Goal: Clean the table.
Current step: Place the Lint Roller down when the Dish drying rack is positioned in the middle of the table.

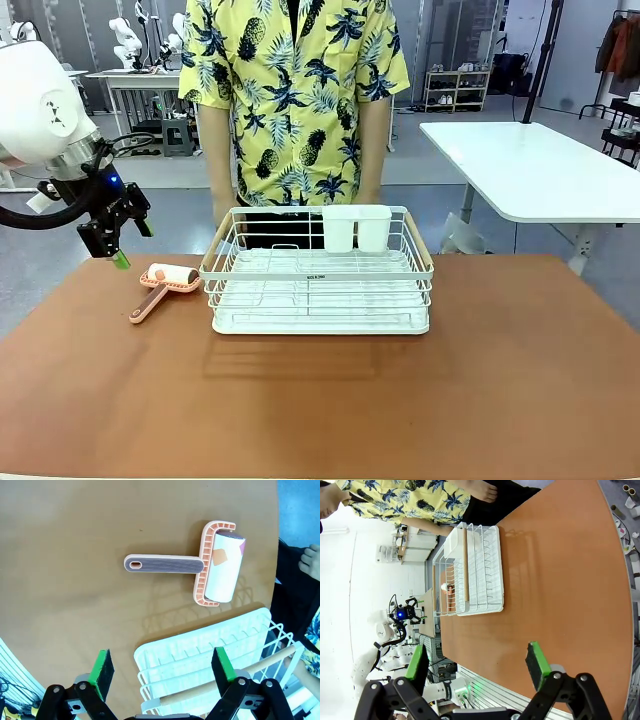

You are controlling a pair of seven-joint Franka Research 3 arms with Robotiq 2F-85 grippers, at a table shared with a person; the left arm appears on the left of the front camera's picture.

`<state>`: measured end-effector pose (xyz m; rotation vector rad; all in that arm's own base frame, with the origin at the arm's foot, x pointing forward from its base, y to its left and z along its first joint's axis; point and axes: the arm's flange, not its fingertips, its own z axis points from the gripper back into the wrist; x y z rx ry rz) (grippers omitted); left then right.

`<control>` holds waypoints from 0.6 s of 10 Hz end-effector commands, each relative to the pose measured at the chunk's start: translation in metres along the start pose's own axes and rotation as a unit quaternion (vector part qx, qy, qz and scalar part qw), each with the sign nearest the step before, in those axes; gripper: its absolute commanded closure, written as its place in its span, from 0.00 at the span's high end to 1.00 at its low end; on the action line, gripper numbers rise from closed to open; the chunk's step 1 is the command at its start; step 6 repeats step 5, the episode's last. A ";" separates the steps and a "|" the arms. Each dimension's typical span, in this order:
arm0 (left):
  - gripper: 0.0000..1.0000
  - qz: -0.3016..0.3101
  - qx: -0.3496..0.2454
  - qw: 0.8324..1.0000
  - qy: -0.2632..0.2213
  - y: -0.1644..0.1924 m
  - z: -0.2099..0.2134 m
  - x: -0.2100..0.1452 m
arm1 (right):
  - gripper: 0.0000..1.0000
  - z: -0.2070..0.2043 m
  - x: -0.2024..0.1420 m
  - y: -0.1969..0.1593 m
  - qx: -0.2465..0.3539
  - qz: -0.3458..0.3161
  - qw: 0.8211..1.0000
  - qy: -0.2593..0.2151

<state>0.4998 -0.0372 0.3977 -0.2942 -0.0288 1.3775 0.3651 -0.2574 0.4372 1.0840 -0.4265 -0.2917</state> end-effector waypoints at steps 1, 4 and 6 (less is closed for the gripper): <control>1.00 0.001 -0.003 1.000 0.000 0.000 0.000 0.001 | 1.00 0.000 0.000 0.002 0.011 0.007 1.000 -0.004; 1.00 0.001 -0.003 1.000 0.000 0.000 0.000 0.001 | 1.00 0.000 0.000 0.002 0.011 0.007 1.000 -0.004; 1.00 0.001 -0.003 1.000 0.000 0.000 0.000 0.001 | 1.00 0.000 0.000 0.002 0.011 0.007 1.000 -0.004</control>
